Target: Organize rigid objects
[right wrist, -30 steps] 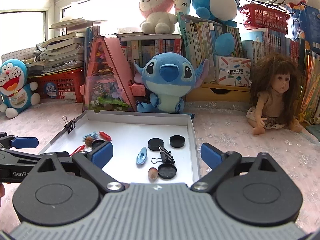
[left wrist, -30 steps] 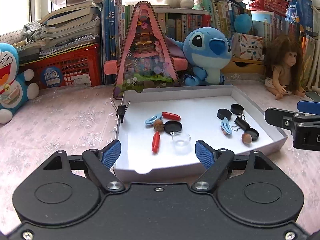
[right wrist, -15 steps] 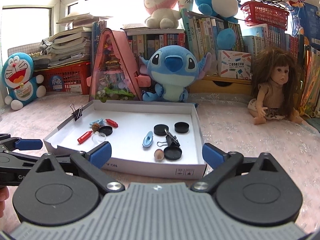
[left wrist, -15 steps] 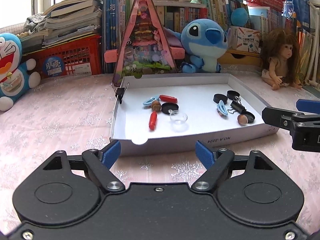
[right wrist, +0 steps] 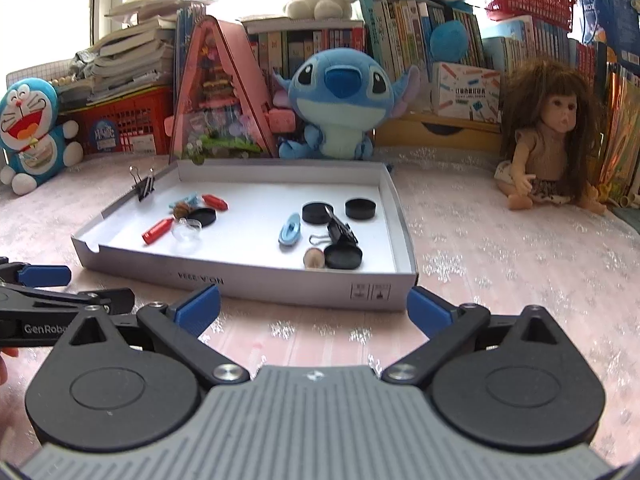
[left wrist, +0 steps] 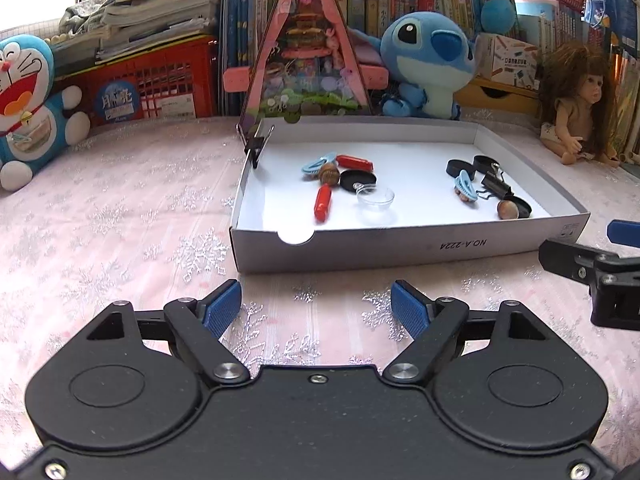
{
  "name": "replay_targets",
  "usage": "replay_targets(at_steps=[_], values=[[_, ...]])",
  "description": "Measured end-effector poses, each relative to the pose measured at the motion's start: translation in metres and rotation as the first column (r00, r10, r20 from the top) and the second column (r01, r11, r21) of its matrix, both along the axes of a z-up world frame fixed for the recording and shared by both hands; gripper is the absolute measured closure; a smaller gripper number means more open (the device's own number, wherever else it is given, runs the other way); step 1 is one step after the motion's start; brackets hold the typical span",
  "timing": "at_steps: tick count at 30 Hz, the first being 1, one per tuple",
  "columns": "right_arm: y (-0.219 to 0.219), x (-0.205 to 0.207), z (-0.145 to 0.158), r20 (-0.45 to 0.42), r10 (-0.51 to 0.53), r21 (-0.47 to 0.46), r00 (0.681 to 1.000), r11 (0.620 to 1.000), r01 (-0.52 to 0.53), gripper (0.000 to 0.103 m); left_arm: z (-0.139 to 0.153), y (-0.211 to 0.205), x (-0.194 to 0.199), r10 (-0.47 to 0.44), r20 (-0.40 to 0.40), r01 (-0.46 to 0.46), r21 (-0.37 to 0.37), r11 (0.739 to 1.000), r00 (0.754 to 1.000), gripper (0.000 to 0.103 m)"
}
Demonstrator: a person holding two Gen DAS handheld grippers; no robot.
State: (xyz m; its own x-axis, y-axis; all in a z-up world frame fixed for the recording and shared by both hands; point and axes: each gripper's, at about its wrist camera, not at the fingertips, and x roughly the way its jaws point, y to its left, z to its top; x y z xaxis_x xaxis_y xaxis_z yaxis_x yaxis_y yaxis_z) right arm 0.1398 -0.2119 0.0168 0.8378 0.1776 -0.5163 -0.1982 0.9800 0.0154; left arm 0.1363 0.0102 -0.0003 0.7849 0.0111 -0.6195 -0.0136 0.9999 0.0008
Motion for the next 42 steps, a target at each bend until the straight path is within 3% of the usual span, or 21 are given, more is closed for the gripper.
replay_targets(at_steps=[8, 22, 42], values=[[0.002, 0.004, -0.014, -0.041, -0.025, -0.023, 0.999, 0.999, 0.024, 0.0, -0.004, -0.001, 0.006, -0.001, -0.009, 0.001, 0.006, 1.0, 1.0, 0.02], [0.001, 0.017, -0.026, -0.141, -0.034, -0.021, 0.989, 0.999, 0.031, 0.0, -0.009, 0.001, 0.016, 0.011, -0.033, -0.011, 0.008, 1.0, 0.999, 0.001], [0.0, 0.017, -0.026, -0.147, -0.032, -0.015, 0.989, 0.999, 0.03, 0.0, -0.009, 0.001, 0.016, 0.012, -0.035, -0.012, 0.007, 1.0, 0.999, 0.0]])
